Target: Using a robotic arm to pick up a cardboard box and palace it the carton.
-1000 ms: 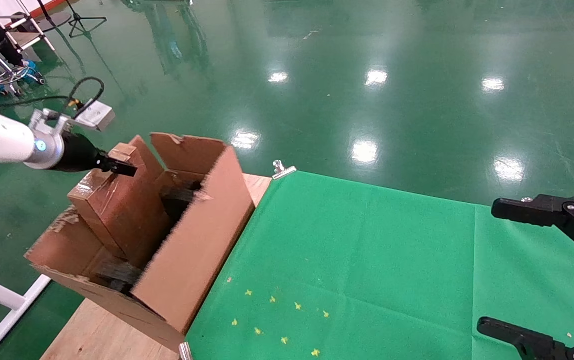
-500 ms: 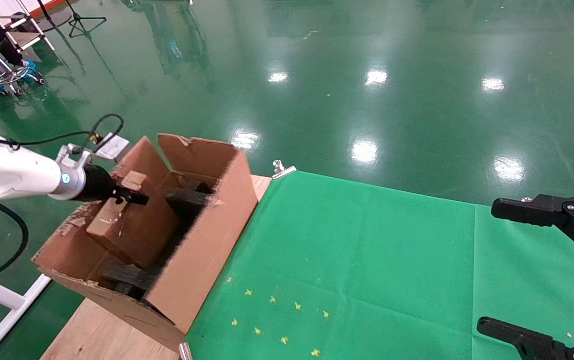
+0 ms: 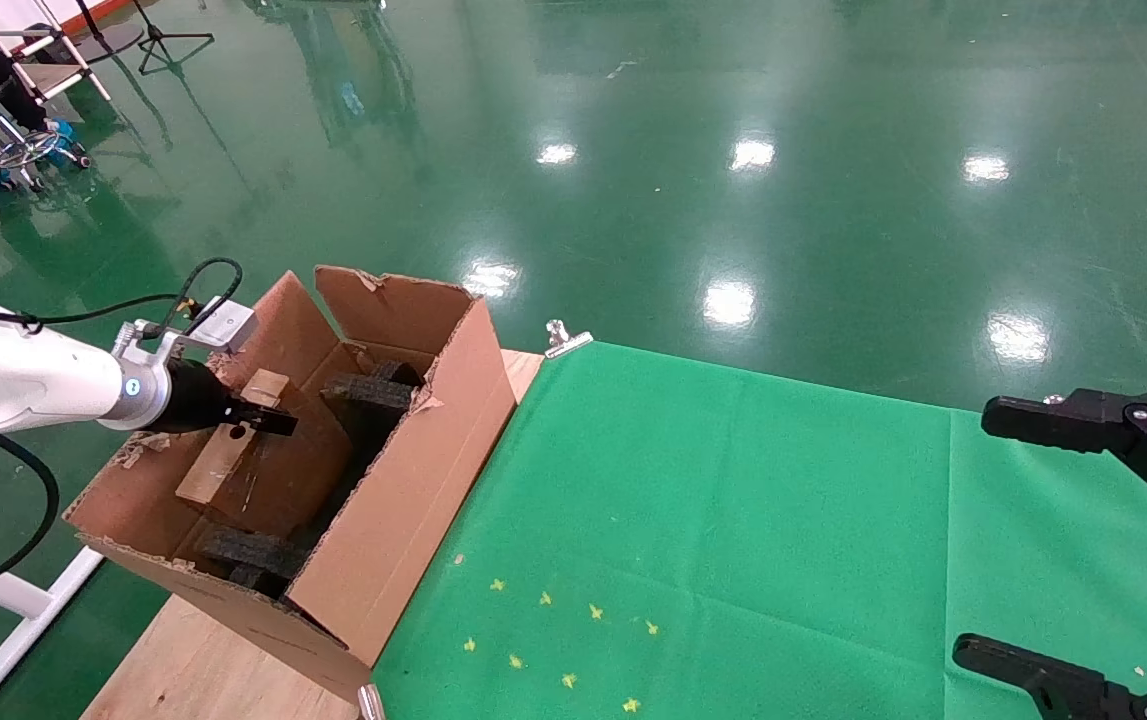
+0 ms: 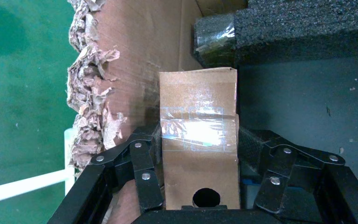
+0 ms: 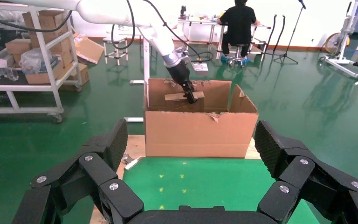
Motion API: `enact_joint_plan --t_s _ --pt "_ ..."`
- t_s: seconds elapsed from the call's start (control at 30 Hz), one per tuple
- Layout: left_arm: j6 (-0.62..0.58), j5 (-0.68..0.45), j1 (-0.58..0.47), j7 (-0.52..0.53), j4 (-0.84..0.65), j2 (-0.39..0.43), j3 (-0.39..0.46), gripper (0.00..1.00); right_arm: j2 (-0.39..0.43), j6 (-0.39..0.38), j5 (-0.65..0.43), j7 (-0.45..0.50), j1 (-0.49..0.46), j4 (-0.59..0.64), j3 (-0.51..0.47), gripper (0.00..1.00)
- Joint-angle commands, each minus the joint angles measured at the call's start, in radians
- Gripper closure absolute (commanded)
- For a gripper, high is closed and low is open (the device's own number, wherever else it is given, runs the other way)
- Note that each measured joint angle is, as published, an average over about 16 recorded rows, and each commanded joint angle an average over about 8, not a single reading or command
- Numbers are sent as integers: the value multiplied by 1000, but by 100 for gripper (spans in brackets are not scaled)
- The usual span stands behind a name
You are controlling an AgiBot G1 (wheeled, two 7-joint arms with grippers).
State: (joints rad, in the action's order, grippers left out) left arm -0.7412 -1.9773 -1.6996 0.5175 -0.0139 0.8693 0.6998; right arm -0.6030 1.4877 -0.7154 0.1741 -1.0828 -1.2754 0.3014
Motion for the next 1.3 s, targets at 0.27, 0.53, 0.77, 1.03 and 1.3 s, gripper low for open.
enact_joint_plan --t_s 0.27,0.53,0.77,1.03,1.3 --pt "2 1 1 0 1 -1 -1 0 0 0 0 0 0 0 0 0" --pt "0 0 -5 -1 4 0 0 0 0 0 0 0 0 0 0 0" --pt "-92 62 -54 -49 72 -25 -42 0 0 0 0 0 0 0 0 0" --pt "-310 192 -118 -114 238 -121 -123 0 0 0 0 0 0 1 1 0" --pt "-372 215 -132 -109 296 -149 -134 0 0 -1 1 -1 0 1 1 0"
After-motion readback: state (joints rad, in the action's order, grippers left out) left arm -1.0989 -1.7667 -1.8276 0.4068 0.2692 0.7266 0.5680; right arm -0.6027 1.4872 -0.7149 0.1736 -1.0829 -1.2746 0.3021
